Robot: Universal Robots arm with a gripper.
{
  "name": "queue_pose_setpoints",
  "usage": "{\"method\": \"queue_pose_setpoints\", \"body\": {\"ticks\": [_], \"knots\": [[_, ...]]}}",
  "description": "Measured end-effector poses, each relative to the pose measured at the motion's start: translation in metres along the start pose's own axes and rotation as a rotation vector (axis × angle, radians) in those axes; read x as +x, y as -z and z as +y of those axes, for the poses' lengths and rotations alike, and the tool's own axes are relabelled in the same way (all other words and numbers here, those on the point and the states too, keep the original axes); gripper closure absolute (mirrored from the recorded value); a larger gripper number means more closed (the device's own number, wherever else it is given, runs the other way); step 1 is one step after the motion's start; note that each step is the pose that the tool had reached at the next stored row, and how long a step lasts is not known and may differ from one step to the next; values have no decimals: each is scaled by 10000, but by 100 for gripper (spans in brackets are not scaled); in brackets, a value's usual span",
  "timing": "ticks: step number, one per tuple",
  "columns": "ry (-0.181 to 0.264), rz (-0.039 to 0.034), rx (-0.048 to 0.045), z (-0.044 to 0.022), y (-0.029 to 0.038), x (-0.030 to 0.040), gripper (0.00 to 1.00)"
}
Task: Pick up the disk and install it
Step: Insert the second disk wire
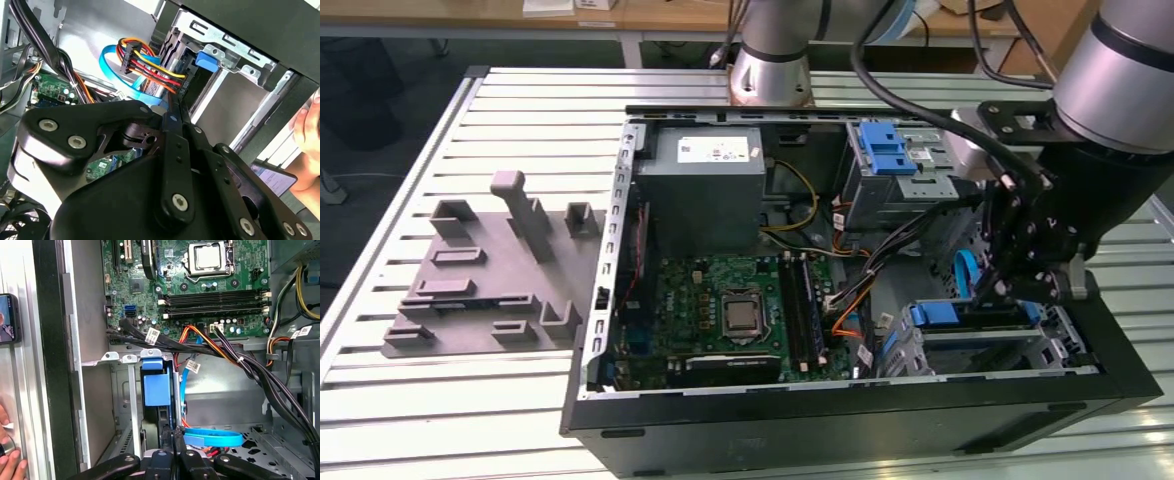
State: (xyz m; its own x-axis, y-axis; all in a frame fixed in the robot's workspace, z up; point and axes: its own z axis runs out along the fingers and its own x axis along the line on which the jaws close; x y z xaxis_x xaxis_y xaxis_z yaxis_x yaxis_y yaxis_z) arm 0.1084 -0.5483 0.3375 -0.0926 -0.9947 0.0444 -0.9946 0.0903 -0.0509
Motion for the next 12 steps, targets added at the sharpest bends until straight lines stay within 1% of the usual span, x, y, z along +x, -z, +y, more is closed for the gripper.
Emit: {"method": "queue_pose_setpoints", "body": {"ticks": [10,12], "knots": [[1,3,-18,-6,113,5,85],[1,1,-18,-6,115,5,85]]}}
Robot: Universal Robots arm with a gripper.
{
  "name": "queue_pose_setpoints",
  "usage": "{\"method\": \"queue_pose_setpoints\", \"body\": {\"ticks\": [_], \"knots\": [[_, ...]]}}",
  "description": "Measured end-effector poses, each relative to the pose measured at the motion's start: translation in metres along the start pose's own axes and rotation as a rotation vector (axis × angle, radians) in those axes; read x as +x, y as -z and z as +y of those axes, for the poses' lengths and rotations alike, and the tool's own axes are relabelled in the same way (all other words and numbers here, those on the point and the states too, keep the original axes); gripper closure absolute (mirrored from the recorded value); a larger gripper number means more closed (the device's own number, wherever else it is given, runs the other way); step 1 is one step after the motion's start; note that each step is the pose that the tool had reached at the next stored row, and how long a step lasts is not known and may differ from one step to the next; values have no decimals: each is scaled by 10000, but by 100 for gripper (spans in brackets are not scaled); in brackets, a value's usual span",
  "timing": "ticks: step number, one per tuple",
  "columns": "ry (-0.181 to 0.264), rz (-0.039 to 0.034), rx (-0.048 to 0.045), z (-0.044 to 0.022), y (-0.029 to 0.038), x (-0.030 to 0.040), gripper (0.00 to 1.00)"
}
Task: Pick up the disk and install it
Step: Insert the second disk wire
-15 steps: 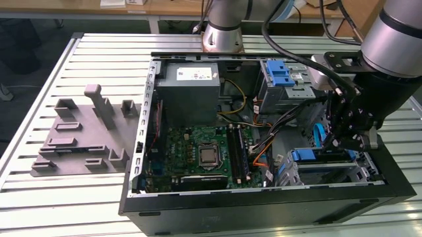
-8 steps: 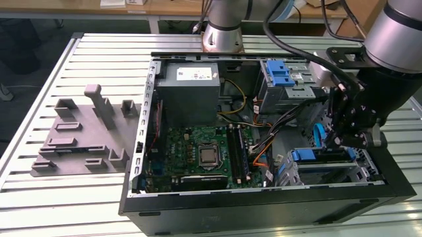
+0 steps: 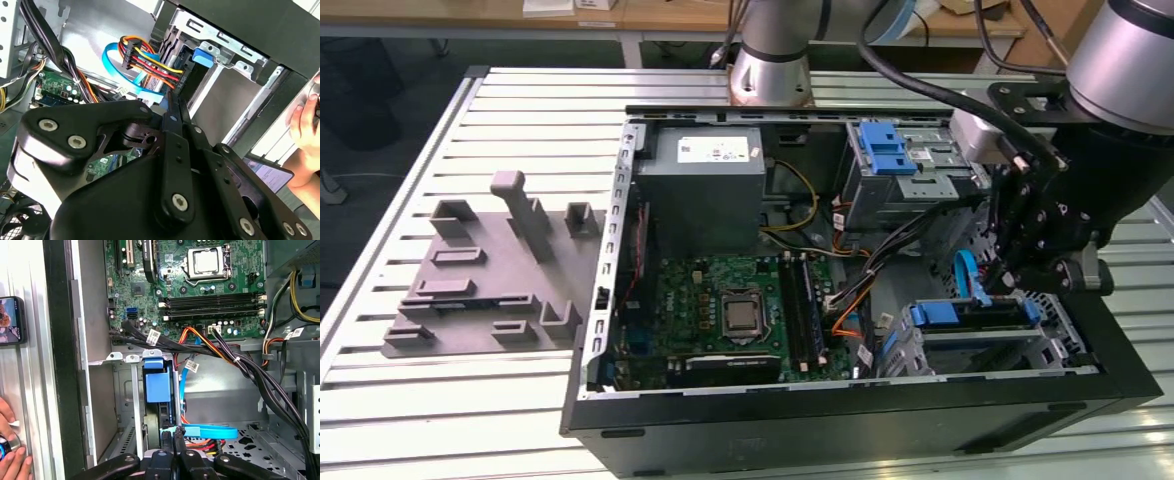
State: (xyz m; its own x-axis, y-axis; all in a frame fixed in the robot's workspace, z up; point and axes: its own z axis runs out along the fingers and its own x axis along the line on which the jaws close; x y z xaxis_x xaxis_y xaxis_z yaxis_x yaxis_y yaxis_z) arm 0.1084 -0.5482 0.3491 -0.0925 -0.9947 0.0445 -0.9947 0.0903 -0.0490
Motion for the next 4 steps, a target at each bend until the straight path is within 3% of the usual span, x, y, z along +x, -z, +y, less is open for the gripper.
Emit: {"method": "queue_pose_setpoints", "body": {"ticks": [4], "knots": [[0,2,0,0,3,0,85]]}}
